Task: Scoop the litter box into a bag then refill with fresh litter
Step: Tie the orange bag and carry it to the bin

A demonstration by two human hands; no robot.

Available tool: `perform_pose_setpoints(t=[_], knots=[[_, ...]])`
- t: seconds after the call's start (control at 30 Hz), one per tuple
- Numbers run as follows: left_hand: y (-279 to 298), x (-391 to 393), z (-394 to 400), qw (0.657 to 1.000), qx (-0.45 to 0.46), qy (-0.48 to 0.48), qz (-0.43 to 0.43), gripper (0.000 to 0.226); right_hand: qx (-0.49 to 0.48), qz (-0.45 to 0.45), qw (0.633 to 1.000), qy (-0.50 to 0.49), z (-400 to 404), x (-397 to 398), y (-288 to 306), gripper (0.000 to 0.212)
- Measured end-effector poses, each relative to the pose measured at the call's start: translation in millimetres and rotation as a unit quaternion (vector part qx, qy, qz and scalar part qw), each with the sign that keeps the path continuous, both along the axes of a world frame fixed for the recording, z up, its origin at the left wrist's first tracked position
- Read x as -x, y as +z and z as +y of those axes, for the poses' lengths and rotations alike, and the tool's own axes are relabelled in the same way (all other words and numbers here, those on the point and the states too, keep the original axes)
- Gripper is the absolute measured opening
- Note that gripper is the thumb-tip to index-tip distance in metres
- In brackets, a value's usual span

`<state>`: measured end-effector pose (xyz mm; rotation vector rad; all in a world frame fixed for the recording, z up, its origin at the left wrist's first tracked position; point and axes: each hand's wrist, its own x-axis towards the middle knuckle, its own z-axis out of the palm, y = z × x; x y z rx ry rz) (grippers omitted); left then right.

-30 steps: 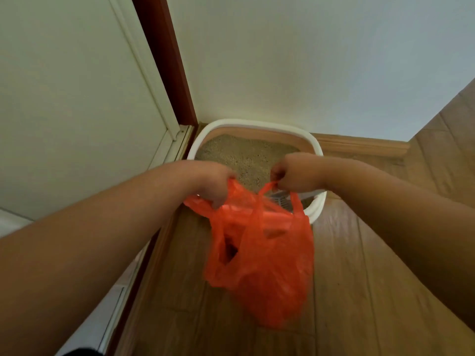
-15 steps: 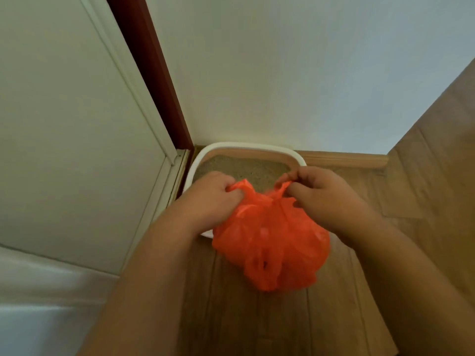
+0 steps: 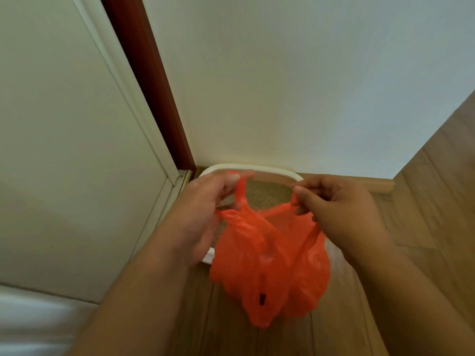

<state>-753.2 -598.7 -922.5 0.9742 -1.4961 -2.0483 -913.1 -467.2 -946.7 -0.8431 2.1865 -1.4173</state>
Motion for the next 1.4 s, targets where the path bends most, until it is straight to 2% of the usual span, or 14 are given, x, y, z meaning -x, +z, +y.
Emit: perform_pose_setpoints(t=[0.13,0.27,0.33,0.43,0.5,0.57,0.63,0.7,0.83,0.93,1.0,1.07,1.2,1.4], knots=[[-1,6,-3,0.992,-0.043,0.050,0.110,0.022,0.125,-0.109,0.986,-0.036,-3,6,5,0.009],[-8,5,-9,0.992,0.005,0.022,0.122,0.040,0.231,-0.154,0.961,0.018,-3,7,4,0.043],[-15,6,-11,0.989,0.143,-0.018,0.030,0.068,0.220,-0.114,0.968,0.042,-2,7,1,0.067],[-24,9,-10,0.969,0.240,-0.050,-0.023,0.092,0.105,0.074,0.990,0.057,-2,8,-4,0.095],[-28,12,-11,0.964,0.259,-0.053,-0.015,0.088,0.095,0.126,0.986,0.062,-4,9,-5,0.108],[-29,13,-13,0.955,0.294,-0.030,-0.008,0.063,0.149,0.100,0.982,0.063,-5,11,-8,0.115],[-25,12,-16,0.949,0.313,0.022,-0.015,0.030,0.171,0.062,0.982,0.056,-6,13,-7,0.113],[-23,12,-21,0.968,0.243,0.058,-0.005,0.009,0.175,-0.011,0.983,0.049,-6,13,-4,0.104],[-24,16,-28,0.993,0.101,0.036,0.051,0.024,0.164,-0.099,0.981,0.035,-6,17,-3,0.067],[-25,15,-23,0.982,0.186,-0.025,0.013,0.038,0.141,-0.063,0.987,0.044,-8,21,-6,0.040],[-24,16,-17,0.973,0.223,-0.057,-0.001,0.029,0.135,-0.081,0.986,0.054,-10,17,-6,0.031],[-25,19,-12,0.972,0.220,-0.081,-0.001,0.012,0.133,-0.121,0.978,0.104,-11,10,-3,0.030],[-30,26,-2,0.951,0.284,-0.121,-0.017,0.028,0.103,-0.189,0.953,0.212,-16,-8,-4,0.035],[-35,30,4,0.953,0.275,-0.105,-0.076,0.053,0.155,-0.197,0.963,0.098,-24,-4,-4,0.031]])
